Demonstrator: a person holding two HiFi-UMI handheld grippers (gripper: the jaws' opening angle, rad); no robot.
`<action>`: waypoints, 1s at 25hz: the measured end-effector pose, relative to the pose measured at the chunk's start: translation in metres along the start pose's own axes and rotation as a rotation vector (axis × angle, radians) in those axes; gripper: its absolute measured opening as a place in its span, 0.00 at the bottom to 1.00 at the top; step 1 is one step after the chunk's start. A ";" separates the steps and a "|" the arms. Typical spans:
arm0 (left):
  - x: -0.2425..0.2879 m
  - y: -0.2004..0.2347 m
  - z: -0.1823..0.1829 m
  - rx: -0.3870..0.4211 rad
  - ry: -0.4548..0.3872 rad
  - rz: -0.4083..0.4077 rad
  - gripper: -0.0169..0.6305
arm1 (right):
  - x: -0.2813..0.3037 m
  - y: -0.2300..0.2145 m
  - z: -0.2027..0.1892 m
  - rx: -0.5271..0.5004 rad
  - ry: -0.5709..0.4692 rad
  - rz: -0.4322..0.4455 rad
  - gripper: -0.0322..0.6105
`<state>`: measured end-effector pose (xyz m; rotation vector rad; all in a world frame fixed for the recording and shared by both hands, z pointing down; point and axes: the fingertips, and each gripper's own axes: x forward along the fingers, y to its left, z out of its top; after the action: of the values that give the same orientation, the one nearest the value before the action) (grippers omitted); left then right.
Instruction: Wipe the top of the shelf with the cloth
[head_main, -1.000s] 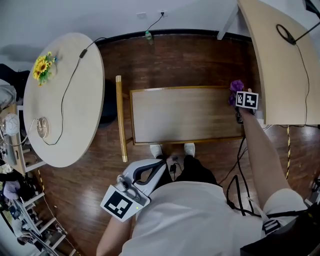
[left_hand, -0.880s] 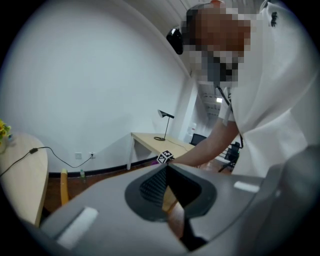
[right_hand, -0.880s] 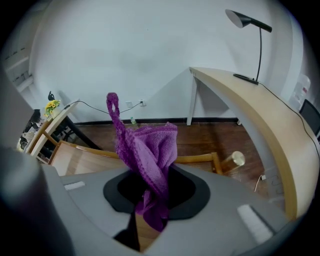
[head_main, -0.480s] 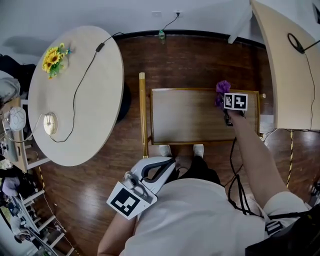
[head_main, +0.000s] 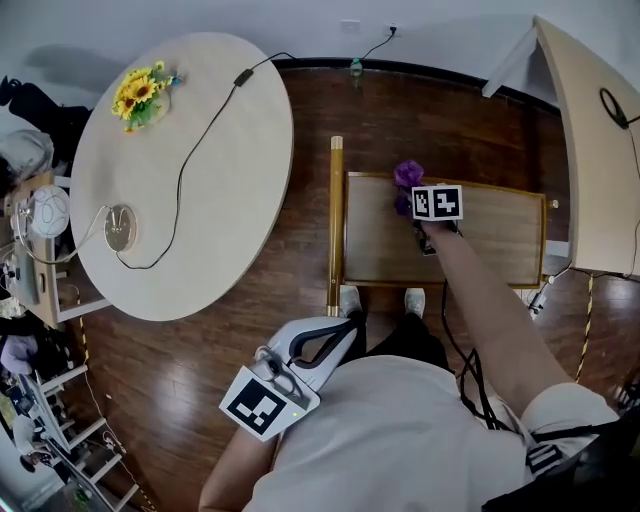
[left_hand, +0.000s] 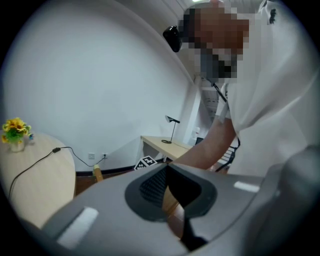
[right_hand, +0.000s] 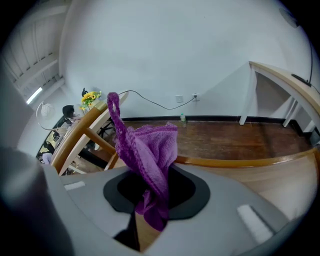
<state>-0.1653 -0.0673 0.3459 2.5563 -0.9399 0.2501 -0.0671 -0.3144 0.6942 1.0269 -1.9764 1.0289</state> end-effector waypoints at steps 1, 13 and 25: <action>-0.006 0.003 -0.001 -0.004 0.000 0.008 0.05 | 0.006 0.014 0.001 -0.002 0.003 0.014 0.21; -0.041 0.018 -0.021 -0.032 -0.010 0.069 0.05 | 0.050 0.118 0.006 0.029 0.012 0.170 0.21; 0.028 -0.011 -0.003 0.005 -0.024 -0.089 0.05 | -0.060 0.001 -0.019 0.031 -0.071 0.094 0.21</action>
<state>-0.1374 -0.0744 0.3540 2.6040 -0.8320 0.1963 -0.0362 -0.2784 0.6534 1.0078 -2.0897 1.0903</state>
